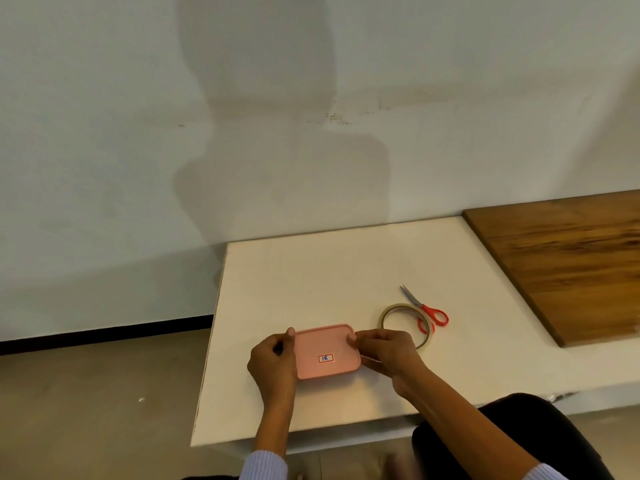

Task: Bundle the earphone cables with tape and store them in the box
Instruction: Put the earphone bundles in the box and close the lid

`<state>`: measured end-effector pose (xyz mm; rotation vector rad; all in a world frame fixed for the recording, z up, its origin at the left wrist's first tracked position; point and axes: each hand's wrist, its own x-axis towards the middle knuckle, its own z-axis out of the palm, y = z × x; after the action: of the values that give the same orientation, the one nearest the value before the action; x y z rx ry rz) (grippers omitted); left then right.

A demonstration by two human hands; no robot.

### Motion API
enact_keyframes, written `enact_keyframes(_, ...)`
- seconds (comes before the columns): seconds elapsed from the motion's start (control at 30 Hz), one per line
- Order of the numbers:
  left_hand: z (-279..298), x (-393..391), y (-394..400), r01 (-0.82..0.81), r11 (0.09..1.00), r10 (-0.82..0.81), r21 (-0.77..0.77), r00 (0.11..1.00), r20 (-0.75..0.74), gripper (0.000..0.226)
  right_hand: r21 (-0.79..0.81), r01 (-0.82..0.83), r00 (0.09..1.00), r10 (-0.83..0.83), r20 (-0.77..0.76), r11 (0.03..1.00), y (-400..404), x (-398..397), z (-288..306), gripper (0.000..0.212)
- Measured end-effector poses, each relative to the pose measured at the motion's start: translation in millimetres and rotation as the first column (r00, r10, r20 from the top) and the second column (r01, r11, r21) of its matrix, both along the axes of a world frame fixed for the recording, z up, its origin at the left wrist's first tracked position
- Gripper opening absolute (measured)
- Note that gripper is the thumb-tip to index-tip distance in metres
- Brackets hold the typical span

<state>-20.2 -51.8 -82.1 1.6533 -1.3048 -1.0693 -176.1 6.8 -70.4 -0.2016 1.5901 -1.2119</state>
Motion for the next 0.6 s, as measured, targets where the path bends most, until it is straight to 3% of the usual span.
enact_keyframes(0.1,4.8,4.5,6.4,0.059,0.997,-0.057,-0.042,0.997,0.045,0.02,-0.045,0.017,0.991,-0.023,-0.132,0.999,5.6,5.1,-1.5,0.024)
enact_keyframes(0.3,12.4,26.2,19.4,0.071,0.988,-0.064,0.135,0.996,-0.055,0.02,0.009,-0.183,0.924,0.175,-0.339,0.983,20.5,3.0,5.3,0.025)
enact_keyframes(0.6,13.5,27.0,18.8,0.03,0.962,0.011,0.271,0.989,-0.148,0.02,0.015,-0.117,0.976,0.118,-0.184,0.993,29.2,6.1,5.1,0.023)
